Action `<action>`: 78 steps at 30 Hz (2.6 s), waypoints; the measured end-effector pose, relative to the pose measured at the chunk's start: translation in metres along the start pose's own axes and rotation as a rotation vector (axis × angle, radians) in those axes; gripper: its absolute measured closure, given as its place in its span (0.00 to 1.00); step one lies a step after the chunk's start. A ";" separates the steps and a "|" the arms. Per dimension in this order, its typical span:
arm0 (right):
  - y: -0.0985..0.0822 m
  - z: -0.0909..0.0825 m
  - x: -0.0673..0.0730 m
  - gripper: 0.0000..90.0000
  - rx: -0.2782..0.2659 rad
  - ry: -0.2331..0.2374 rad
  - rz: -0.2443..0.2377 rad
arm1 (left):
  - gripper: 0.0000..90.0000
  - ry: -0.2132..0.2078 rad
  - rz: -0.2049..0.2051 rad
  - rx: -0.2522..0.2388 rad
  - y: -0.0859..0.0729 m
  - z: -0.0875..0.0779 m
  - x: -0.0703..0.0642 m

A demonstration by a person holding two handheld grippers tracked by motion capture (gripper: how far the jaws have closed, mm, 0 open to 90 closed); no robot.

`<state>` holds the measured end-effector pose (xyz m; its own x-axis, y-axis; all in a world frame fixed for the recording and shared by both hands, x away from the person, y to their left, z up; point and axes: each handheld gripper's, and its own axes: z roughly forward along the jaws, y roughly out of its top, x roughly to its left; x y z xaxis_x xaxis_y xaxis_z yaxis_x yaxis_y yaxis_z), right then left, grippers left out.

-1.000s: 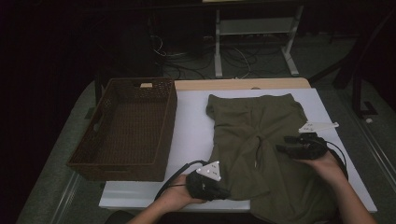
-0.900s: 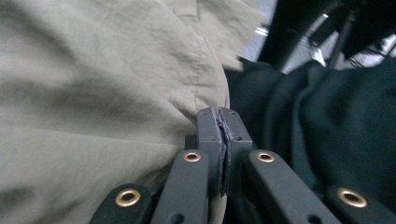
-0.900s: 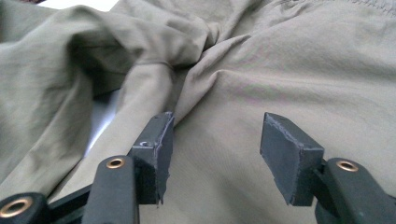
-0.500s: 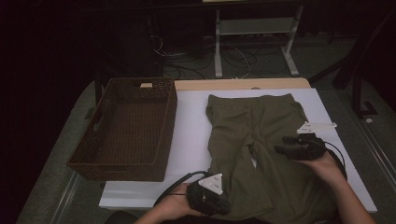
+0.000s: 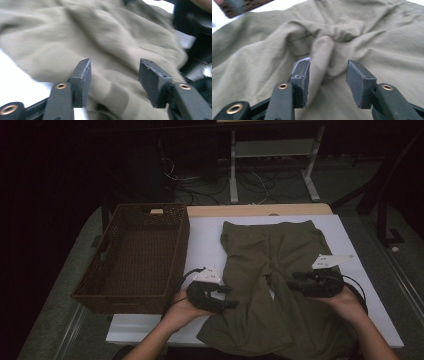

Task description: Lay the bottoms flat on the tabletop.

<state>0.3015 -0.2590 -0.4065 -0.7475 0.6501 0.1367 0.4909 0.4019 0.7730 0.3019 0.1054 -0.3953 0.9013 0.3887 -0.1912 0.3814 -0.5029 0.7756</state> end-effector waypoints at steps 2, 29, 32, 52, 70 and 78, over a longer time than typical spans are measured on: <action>0.001 0.001 0.006 0.62 0.006 0.022 -0.015 | 0.45 0.054 -0.023 -0.007 0.002 0.003 0.009; -0.003 0.054 0.048 0.97 0.242 0.210 -0.145 | 0.35 0.288 -0.129 0.027 -0.015 0.018 0.044; -0.006 0.051 0.054 0.97 0.251 0.253 -0.153 | 0.34 0.289 -0.130 0.026 -0.015 0.018 0.044; -0.009 0.026 0.046 0.71 0.150 0.192 -0.135 | 0.33 0.288 -0.123 0.037 -0.015 0.019 0.044; -0.011 0.055 0.052 0.63 0.241 -0.016 -0.141 | 0.33 0.284 -0.118 0.051 -0.016 0.021 0.043; -0.012 0.053 0.048 0.95 0.243 -0.034 -0.133 | 0.33 0.285 -0.117 0.049 -0.016 0.021 0.043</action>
<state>0.2832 -0.1982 -0.4417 -0.7990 0.6010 0.0197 0.4855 0.6255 0.6108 0.3387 0.1134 -0.4283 0.7592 0.6437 -0.0957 0.4951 -0.4758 0.7270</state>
